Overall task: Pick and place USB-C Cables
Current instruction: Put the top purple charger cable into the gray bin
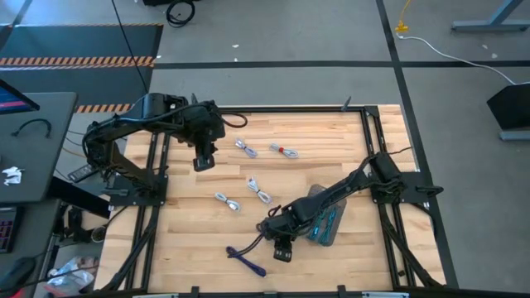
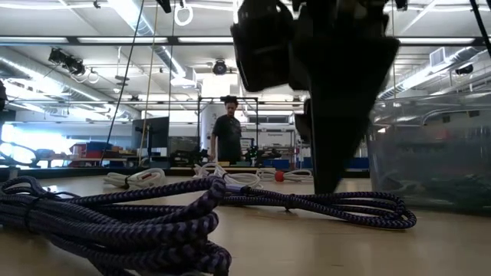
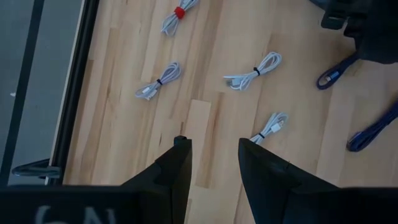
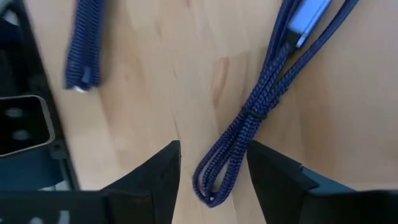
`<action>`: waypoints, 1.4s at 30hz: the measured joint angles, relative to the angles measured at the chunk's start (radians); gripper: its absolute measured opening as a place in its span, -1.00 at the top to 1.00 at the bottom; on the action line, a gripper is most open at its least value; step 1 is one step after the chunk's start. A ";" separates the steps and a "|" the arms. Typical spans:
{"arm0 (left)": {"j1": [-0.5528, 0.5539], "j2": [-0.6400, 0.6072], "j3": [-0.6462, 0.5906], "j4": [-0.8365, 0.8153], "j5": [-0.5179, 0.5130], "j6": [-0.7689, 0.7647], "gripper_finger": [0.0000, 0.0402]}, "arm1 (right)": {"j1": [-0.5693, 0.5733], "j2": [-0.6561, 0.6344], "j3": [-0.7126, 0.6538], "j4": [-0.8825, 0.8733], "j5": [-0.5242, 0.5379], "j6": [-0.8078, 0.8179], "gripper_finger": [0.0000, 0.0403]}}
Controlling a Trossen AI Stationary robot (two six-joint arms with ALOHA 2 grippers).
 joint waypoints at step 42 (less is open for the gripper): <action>-0.001 0.000 0.000 0.004 0.000 -0.001 0.32 | -0.056 -0.285 -0.002 -0.002 0.301 0.191 0.99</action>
